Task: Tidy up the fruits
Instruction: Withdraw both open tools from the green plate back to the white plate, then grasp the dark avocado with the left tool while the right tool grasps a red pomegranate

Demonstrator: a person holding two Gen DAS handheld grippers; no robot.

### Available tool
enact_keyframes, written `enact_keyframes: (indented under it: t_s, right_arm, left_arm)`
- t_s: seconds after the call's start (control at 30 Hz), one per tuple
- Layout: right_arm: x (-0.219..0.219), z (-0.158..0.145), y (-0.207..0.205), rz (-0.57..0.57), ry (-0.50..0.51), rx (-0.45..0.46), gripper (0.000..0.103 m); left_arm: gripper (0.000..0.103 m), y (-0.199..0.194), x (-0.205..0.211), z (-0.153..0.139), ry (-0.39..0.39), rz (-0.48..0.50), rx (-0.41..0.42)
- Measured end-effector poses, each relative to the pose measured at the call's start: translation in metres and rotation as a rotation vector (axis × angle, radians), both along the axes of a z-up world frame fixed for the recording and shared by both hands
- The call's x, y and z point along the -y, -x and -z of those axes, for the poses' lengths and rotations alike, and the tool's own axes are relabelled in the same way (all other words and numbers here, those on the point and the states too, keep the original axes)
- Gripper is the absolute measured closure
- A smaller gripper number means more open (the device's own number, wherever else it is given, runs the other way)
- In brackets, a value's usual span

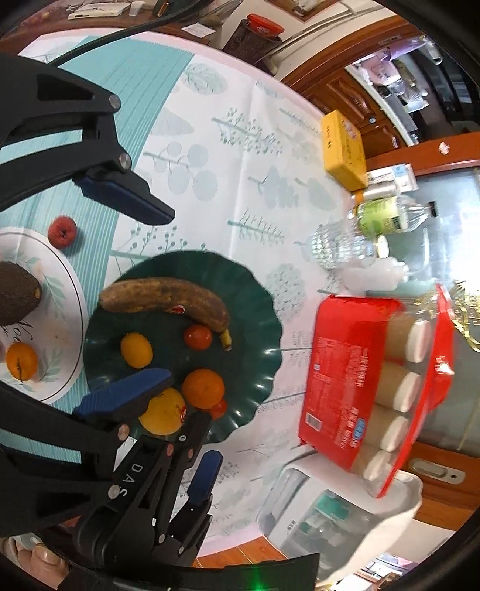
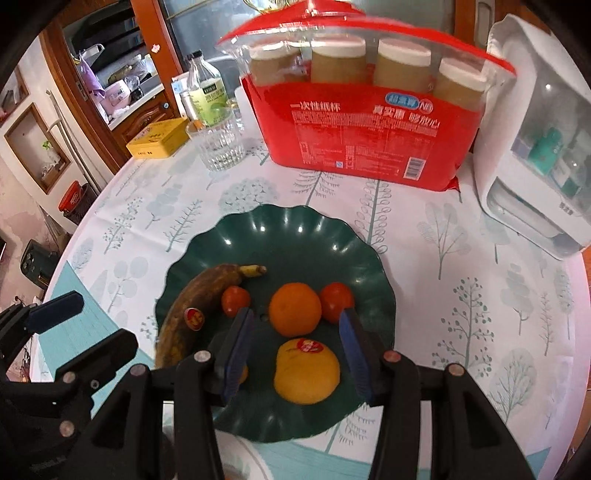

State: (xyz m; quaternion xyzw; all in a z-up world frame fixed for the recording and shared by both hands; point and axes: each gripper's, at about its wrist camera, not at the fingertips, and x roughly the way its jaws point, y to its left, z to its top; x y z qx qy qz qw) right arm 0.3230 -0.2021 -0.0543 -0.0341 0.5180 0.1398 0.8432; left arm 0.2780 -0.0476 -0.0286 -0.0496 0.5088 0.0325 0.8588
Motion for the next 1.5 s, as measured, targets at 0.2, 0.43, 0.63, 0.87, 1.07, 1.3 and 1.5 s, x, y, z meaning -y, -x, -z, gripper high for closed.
enact_keyframes:
  t_s: [0.2, 0.43, 0.63, 0.87, 1.07, 1.3, 1.5]
  right_arm:
    - [-0.001, -0.030, 0.023, 0.022, -0.015, 0.019, 0.054]
    - [-0.005, -0.069, 0.060, 0.035, -0.023, 0.065, 0.049]
    - [-0.010, -0.099, 0.097, 0.056, -0.014, 0.112, 0.047]
    - [-0.018, -0.117, 0.141, 0.113, -0.027, 0.139, 0.045]
    - [-0.030, -0.118, 0.175, 0.149, -0.017, 0.142, 0.045]
    - [-0.035, -0.105, 0.206, 0.199, 0.026, 0.143, 0.045]
    - [-0.030, -0.079, 0.227, 0.261, 0.067, 0.129, 0.045]
  left_arm:
    - [0.015, 0.023, -0.015, -0.031, 0.032, -0.007, 0.036]
    - [0.014, 0.057, -0.026, -0.068, 0.043, 0.014, 0.081]
    - [0.014, 0.085, -0.039, -0.096, 0.062, 0.049, 0.123]
    - [0.013, 0.113, -0.057, -0.119, 0.062, 0.117, 0.156]
    - [0.012, 0.132, -0.074, -0.122, 0.063, 0.165, 0.187]
    - [0.012, 0.146, -0.072, -0.101, 0.045, 0.245, 0.183]
    - [0.012, 0.149, -0.054, -0.063, 0.015, 0.343, 0.135]
